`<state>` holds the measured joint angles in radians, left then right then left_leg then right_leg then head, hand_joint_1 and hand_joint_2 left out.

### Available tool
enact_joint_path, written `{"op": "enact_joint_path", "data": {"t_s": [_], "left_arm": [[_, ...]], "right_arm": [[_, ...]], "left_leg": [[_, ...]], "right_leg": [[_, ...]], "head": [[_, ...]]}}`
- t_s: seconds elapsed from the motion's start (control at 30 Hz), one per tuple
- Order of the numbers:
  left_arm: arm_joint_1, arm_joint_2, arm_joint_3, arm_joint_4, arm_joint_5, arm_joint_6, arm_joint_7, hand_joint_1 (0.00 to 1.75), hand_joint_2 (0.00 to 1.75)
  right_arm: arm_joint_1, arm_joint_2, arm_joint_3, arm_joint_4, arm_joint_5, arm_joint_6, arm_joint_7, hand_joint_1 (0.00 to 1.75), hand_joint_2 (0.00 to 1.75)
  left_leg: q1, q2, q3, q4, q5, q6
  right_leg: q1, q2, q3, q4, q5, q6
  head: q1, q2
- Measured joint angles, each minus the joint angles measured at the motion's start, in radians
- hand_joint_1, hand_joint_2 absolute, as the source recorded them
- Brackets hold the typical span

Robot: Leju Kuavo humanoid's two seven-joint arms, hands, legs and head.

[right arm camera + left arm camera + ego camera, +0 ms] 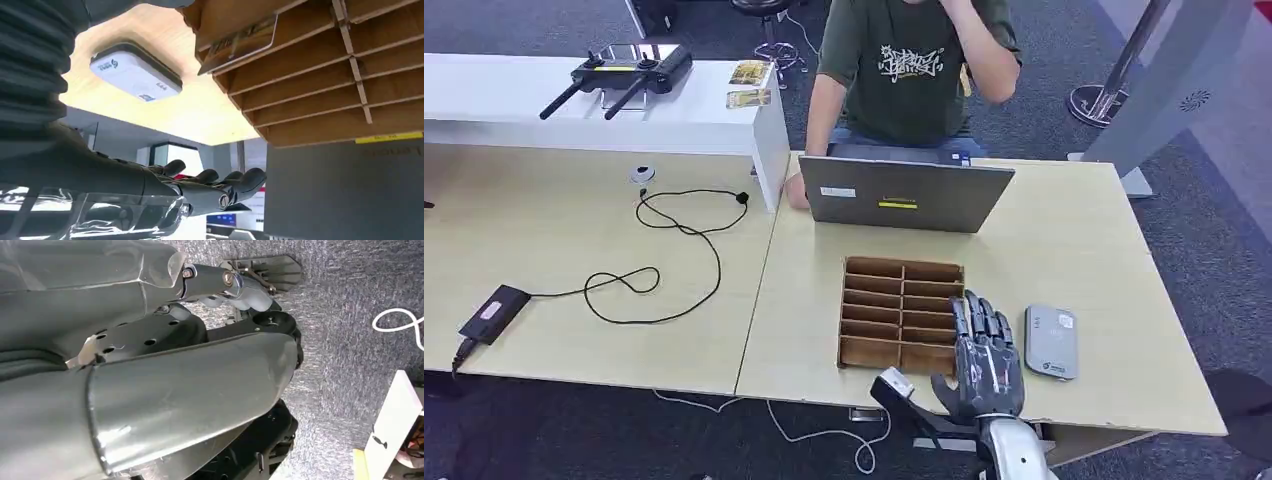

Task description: Pass the card to the sensor for recognition and then transmit it.

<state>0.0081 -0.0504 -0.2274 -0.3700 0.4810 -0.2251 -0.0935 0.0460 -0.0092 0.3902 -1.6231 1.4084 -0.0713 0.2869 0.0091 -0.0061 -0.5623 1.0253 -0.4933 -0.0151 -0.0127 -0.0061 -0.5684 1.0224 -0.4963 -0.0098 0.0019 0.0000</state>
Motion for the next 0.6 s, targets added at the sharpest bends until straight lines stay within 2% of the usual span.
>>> {"op": "enact_joint_path", "data": {"t_s": [0.6], "left_arm": [[-0.017,0.000,0.000,0.000,-0.030,0.000,0.019,0.00,0.00]], "right_arm": [[-0.073,0.000,0.000,0.148,-0.066,-0.055,0.012,0.00,1.75]], "left_leg": [[0.000,0.000,0.000,0.000,0.000,0.000]], "right_leg": [[0.000,0.000,0.000,0.000,0.000,0.000]], "head": [[0.000,0.000]]}}
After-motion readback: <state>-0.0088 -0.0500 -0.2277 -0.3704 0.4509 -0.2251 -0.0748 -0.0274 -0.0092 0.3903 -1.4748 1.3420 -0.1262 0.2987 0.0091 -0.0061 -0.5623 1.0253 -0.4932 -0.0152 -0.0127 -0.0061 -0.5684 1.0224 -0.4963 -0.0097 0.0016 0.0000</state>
